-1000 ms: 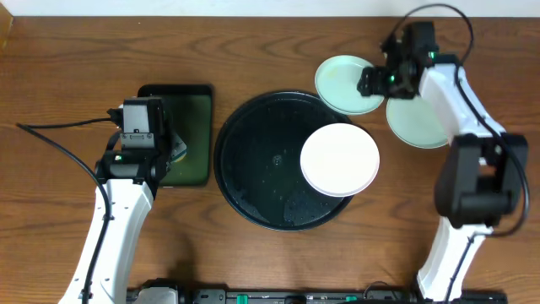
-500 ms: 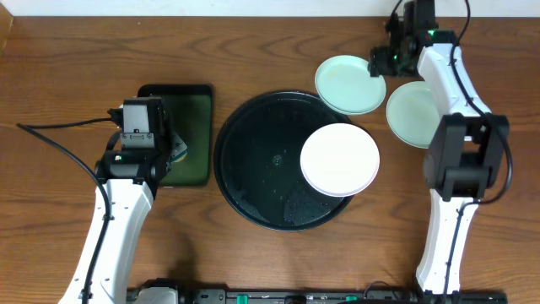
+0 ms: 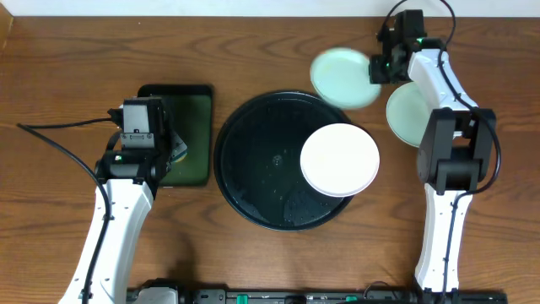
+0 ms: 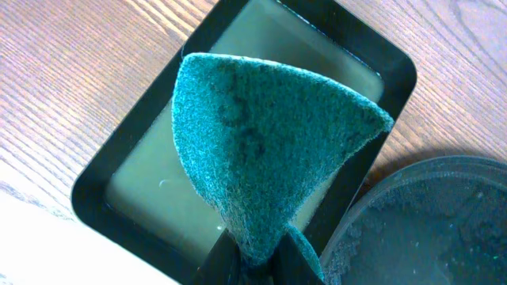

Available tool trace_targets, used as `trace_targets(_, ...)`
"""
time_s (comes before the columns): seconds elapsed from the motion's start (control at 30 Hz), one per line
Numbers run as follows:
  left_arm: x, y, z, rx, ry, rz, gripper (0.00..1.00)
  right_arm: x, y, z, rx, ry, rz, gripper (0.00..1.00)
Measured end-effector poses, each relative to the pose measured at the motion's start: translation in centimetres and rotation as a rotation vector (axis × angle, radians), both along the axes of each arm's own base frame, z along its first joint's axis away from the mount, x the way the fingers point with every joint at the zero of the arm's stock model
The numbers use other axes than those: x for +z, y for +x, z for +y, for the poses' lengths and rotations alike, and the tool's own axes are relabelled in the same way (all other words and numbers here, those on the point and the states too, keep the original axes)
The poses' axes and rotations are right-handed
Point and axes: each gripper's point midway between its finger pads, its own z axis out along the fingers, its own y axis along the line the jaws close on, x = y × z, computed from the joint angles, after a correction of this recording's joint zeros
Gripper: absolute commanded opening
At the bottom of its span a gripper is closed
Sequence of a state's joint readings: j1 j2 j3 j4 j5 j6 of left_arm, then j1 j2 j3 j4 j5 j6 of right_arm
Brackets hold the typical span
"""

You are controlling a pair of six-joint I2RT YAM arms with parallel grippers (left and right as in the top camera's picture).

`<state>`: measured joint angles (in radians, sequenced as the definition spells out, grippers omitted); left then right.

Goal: Clean dirty plates on tray and stack at the side

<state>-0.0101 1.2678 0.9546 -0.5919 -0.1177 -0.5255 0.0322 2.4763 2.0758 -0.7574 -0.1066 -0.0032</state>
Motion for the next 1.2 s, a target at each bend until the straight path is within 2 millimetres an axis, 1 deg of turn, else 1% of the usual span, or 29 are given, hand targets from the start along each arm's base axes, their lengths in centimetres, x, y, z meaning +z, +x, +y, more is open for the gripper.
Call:
trace_targets(0.1,0.0,0.0,0.0,0.0,0.0,0.002,0.08,-0.1,-0.3,0.1,0.0,-0.024,0.012,0.01)
trace_targets(0.2,0.0,0.0,0.0,0.0,0.0,0.002,0.08,0.3,-0.6,0.3,0.002,-0.04,0.017,0.01)
trace_targets(0.27,-0.1,0.0,0.0,0.0,0.0,0.002,0.08,1.2,-0.5,0.6,0.006,-0.048,0.005,0.01)
trace_targets(0.3,-0.1,0.0,0.0,0.0,0.0,0.002,0.08,2.2,-0.4,0.8,0.01,-0.052,-0.013,0.01)
trace_targets(0.37,-0.1,0.0,0.0,0.0,0.0,0.002,0.08,5.0,-0.3,1.7,0.028,-0.052,-0.06,0.01)
trace_targets(0.43,-0.1,0.0,0.0,0.0,0.0,0.002,0.08,9.2,-0.3,3.3,0.067,-0.054,-0.134,0.01)
trace_targets(0.5,-0.1,0.0,0.0,0.0,0.0,0.002,0.08,13.8,-0.7,5.2,0.11,-0.054,-0.221,0.01)
trace_targets(0.53,-0.1,0.0,0.0,0.0,0.0,0.002,0.08,16.5,-1.0,6.3,0.134,-0.051,-0.273,0.01)
trace_targets(0.6,-0.1,0.0,0.0,0.0,0.0,0.002,0.08,21.0,-2.2,8.5,0.182,-0.048,-0.356,0.01)
trace_targets(0.67,-0.1,0.0,0.0,0.0,0.0,0.002,0.08,24.1,-3.5,10.1,0.225,-0.05,-0.409,0.01)
trace_targets(0.7,-0.1,0.0,0.0,-0.001,0.0,0.003,0.08,25.3,-4.2,10.8,0.248,-0.054,-0.426,0.01)
trace_targets(0.77,-0.1,0.0,0.0,-0.002,0.001,0.005,0.08,26.2,-5.2,11.5,0.281,-0.071,-0.43,0.01)
trace_targets(0.8,-0.1,-0.1,0.0,-0.002,0.001,0.006,0.08,26.1,-5.9,12.0,0.303,-0.09,-0.416,0.01)
trace_targets(0.87,-0.1,-0.1,0.0,-0.002,0.001,0.006,0.08,25.5,-6.7,12.5,0.332,-0.123,-0.39,0.01)
trace_targets(0.97,-0.1,-0.1,0.0,-0.002,0.001,0.006,0.08,23.8,-8.1,13.3,0.391,-0.189,-0.322,0.01)
trace_targets(1.03,-0.1,-0.1,0.0,-0.002,0.001,0.006,0.08,23.2,-8.9,14.2,0.427,-0.222,-0.302,0.01)
trace_targets(1.1,-0.1,-0.1,0.0,-0.002,0.001,0.005,0.08,23.1,-9.4,15.2,0.454,-0.247,-0.3,0.01)
trace_targets(1.13,-0.1,-0.1,0.0,-0.002,0.001,0.006,0.08,23.1,-9.6,15.6,0.465,-0.254,-0.303,0.02)
trace_targets(1.17,-0.1,-0.1,0.0,-0.002,0.001,0.005,0.08,23.1,-9.8,16.1,0.473,-0.255,-0.305,0.08)
trace_targets(1.2,-0.1,-0.1,0.0,-0.002,0.001,0.006,0.08,23.0,-9.9,16.3,0.471,-0.253,-0.302,0.16)
